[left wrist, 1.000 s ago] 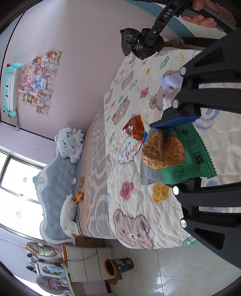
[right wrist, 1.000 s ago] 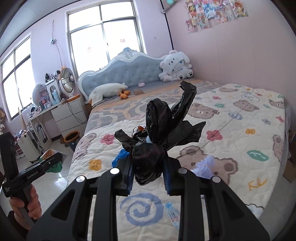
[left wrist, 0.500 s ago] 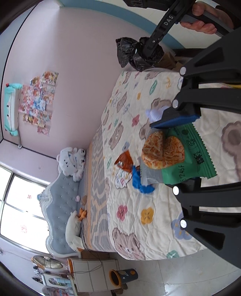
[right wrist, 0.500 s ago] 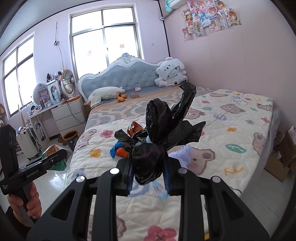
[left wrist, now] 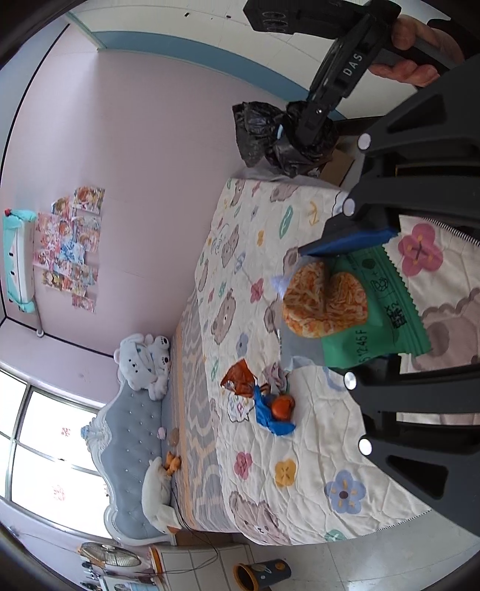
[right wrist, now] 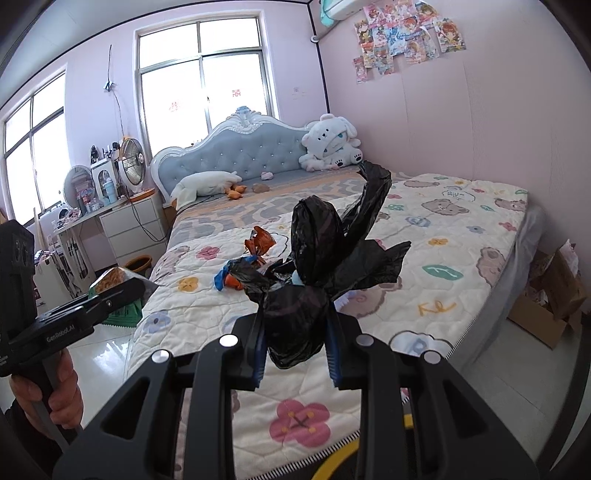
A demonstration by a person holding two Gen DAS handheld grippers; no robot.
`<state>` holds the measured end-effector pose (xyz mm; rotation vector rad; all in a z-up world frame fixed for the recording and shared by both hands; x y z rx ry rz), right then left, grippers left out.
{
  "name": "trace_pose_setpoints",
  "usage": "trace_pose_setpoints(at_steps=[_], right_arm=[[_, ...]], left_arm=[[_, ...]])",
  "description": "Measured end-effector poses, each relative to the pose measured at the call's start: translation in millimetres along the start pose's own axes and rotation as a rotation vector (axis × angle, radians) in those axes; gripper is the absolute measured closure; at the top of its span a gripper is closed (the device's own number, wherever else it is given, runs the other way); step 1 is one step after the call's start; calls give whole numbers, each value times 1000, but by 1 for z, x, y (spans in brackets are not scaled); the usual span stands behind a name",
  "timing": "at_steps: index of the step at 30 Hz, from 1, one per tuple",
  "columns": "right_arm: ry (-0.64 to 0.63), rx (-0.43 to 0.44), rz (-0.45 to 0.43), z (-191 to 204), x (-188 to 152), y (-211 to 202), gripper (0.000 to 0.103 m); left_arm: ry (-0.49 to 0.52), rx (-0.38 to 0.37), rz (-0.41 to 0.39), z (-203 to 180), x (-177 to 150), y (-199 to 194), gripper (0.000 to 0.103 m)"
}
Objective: Collect trash
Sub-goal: 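Carry the green wrapper and black bag back toward the yellow bin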
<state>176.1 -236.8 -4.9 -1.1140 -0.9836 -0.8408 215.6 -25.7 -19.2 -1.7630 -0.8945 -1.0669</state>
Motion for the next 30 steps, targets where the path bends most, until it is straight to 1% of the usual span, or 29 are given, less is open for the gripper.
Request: trace_pose_setpoints(at_steps=[5, 17, 23, 30], right_arm=[[4, -13, 1, -9, -9, -22, 78], [29, -72, 24, -50, -44, -81, 78], [49, -102, 38, -74, -62, -105, 78], [85, -120, 75, -98, -83, -115, 77]], left_arm=[[30, -31, -1, -22, -4, -9, 65], [88, -136, 8, -90, -20, -14, 65], [103, -173, 37, -118, -35, -6, 65], [137, -201, 105, -143, -66, 10, 65]])
Point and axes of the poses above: each gripper's, at about its wrist camera, not at the fingertips, and y roughly the way its jaws point, z to its left, x to its top, the point moved 9 cm from there along y, roughly the way its jaws point, and after that the axes turned 6 degrees about -z, right-handed, at the moved point
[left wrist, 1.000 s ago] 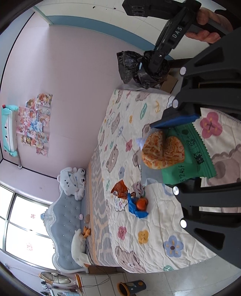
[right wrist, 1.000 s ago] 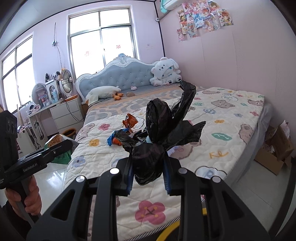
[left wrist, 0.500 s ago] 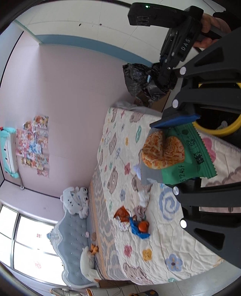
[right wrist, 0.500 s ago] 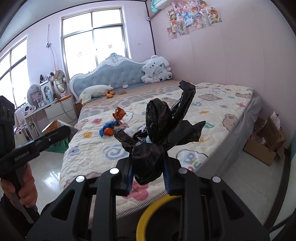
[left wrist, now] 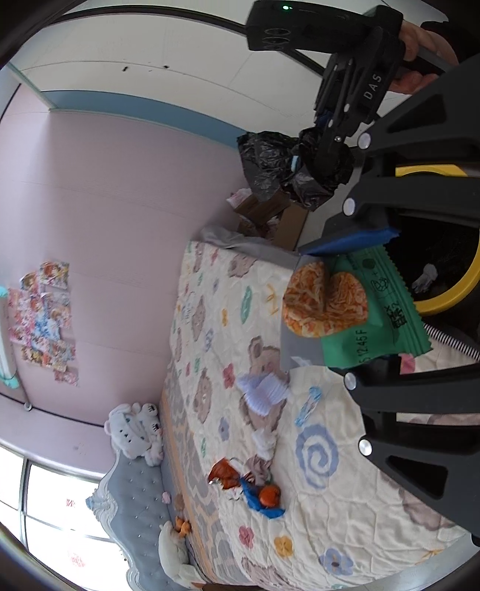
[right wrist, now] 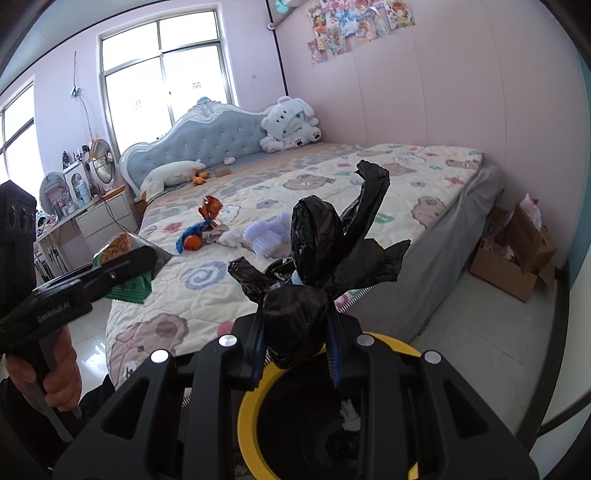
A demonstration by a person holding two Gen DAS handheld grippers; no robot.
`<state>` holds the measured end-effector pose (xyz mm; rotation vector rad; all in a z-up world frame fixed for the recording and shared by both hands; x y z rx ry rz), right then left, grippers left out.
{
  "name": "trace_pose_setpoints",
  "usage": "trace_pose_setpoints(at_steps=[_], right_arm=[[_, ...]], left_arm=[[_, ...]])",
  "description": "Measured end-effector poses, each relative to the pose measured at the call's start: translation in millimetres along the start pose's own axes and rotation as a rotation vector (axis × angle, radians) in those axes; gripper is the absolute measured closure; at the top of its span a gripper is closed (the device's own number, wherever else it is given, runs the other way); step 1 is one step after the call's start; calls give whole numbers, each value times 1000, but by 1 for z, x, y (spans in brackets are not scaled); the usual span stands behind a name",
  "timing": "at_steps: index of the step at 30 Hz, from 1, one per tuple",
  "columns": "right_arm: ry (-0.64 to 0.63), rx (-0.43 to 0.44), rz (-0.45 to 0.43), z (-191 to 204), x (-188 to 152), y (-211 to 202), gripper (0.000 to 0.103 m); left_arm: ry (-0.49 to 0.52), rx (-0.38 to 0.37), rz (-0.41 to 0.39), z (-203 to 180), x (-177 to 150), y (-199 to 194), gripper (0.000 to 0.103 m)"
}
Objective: Collect trash
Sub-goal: 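Carry the green wrapper and black bag back toward the yellow bin, then open both tools over the bin to drop the wrapper and black bag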
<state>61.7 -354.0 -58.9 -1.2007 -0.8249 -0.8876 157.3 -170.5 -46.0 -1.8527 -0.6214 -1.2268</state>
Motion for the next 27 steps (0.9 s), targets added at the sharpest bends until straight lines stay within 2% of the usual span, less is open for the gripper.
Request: trace_pose_setpoints(at_steps=[11, 18, 27], right_arm=[[71, 8, 84, -27, -30, 1, 77], [110, 14, 160, -38, -60, 11, 77], [149, -4, 190, -51, -68, 21, 76]], left_arm=[[44, -41, 108, -24, -42, 37, 64], [31, -64, 216, -27, -80, 60, 64], [28, -80, 329, -31, -117, 83, 63]])
Point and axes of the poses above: each gripper's, at about its wrist camera, not at the fingertips, and y roughly the way its jaws point, z to its left, x to its top, the point moved 9 cm from there along y, roughly the way its jaws point, and after that the axes turned 6 degrees about -z, right-handed, at the moved point
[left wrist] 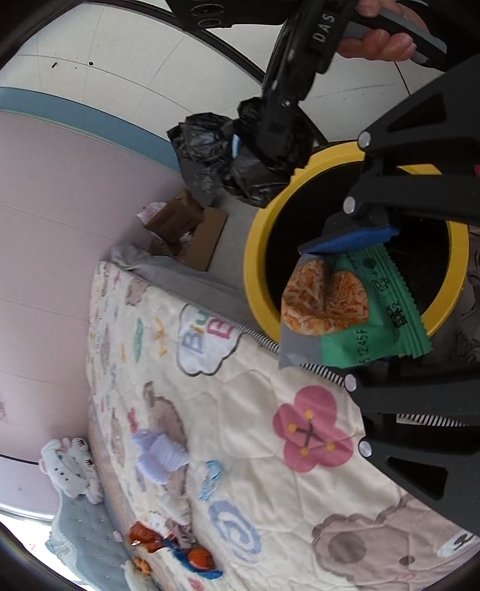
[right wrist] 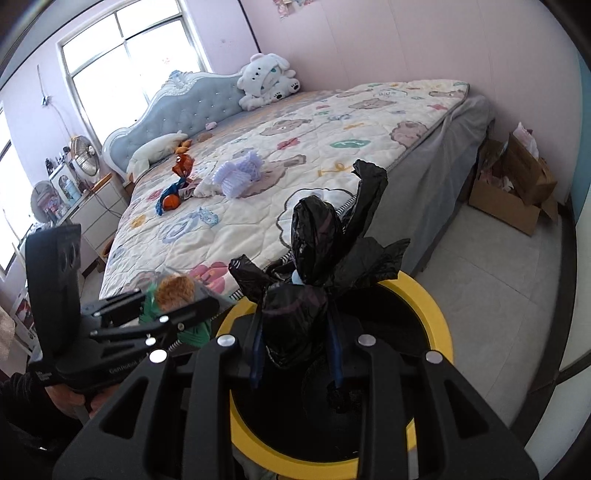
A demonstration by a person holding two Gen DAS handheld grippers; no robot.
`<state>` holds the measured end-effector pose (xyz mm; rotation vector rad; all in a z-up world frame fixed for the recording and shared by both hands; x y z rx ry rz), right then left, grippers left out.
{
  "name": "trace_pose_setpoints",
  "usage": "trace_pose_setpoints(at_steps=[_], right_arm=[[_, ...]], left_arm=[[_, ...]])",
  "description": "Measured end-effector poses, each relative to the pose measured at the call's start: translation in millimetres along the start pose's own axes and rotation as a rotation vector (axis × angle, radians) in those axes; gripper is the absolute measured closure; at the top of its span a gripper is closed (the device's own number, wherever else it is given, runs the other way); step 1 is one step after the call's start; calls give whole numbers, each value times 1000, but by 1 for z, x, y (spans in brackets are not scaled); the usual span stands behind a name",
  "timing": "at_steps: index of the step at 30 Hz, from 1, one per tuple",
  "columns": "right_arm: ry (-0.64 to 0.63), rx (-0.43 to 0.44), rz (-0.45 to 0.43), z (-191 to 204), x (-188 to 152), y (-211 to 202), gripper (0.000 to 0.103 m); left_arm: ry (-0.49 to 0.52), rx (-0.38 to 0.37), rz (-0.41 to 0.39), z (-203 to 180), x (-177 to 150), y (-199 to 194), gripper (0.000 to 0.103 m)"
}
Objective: Collect trash
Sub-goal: 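Open both tools over the bin to drop the wrapper and black bag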
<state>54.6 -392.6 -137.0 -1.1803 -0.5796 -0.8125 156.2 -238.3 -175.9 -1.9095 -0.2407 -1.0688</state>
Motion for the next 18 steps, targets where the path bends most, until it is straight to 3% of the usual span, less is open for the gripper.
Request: trace_pose_setpoints(at_steps=[7, 18], right_arm=[[46, -10, -6, -11, 2, 0, 69], [93, -36, -31, -22, 7, -10, 52]], left_arm=[[-9, -10, 7, -2, -2, 2, 60], [-31, -14, -27, 0, 5, -9, 35]])
Point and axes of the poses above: each gripper's, at about its wrist camera, not at the fingertips, and y roughly the way its jaws point, z to its left, x to its top, the point moved 9 cm from there along y, roughly the way its jaws point, and after that the axes turned 6 degrees about -z, right-handed, at the moved point
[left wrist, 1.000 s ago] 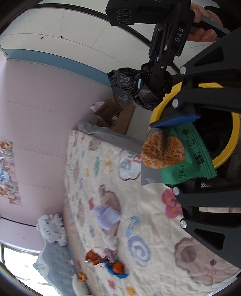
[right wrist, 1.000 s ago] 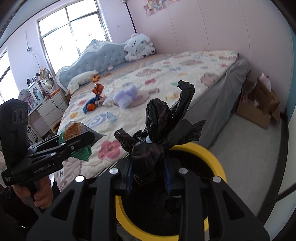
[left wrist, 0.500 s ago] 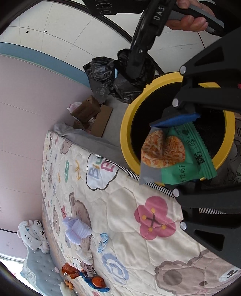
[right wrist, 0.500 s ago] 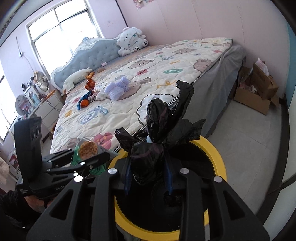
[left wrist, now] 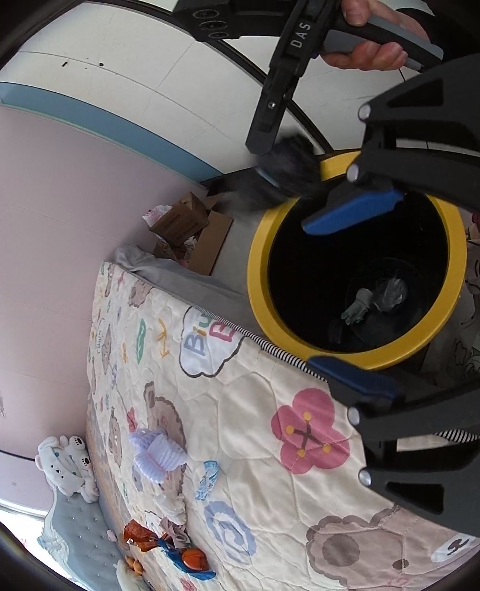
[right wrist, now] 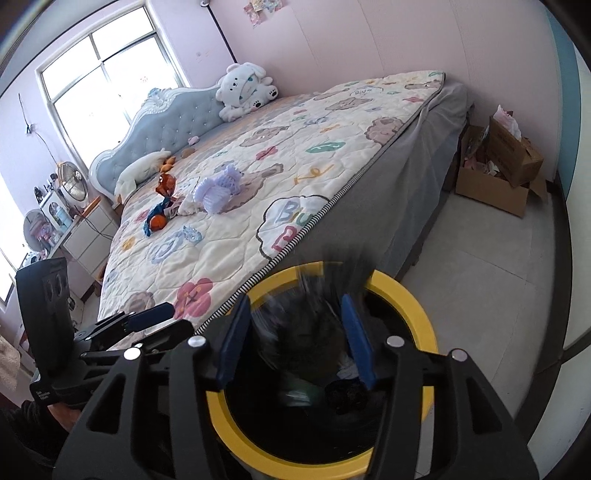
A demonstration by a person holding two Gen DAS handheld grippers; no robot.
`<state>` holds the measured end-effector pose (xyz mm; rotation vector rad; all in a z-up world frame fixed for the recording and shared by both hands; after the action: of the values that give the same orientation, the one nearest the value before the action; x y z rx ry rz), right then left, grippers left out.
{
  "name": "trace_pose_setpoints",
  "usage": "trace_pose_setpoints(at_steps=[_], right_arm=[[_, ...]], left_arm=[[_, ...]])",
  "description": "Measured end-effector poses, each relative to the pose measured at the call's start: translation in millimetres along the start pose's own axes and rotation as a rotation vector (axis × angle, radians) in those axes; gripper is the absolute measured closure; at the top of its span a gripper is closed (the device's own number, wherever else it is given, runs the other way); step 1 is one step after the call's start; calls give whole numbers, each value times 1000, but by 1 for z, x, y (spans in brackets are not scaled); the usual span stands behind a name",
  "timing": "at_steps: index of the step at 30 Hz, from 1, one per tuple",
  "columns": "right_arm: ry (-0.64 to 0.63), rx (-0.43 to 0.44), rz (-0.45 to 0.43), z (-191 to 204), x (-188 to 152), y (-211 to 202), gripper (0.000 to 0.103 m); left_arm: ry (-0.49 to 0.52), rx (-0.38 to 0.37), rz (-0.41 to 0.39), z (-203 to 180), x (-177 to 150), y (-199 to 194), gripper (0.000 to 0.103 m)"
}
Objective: Collect trash
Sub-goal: 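Open both tools over the bin to drop the wrapper and black bag, then move the left tool to the blue glove while the right tool approaches the lavender mesh net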
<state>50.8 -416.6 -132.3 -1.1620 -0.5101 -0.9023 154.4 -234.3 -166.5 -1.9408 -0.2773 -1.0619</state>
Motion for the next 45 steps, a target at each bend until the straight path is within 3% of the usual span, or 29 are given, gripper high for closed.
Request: trace_pose_setpoints(at_steps=[11, 23, 33, 45], right_arm=[[2, 15, -104, 6, 24, -13, 47], [-80, 79, -138, 66, 57, 8, 44], [-154, 142, -165, 129, 93, 42, 38], [-206, 169, -131, 192, 122, 120, 35]], left_arm=[[8, 63, -100, 23, 28, -24, 28], [-21, 169, -204, 80, 61, -67, 26], [-60, 329, -285, 161, 91, -110, 22], [-148, 446, -310, 257, 117, -127, 18]])
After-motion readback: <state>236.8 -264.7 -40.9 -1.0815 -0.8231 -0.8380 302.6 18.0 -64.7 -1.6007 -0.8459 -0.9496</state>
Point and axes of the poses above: each gripper's, at about its wrist camera, not at the fingertips, and y roughly the way its jaws point, z to its left, x to its top, the point moved 9 cm from there along y, roughly the way its jaws point, and after that the axes turned 6 degrees about -z, right-handed, at the moved point
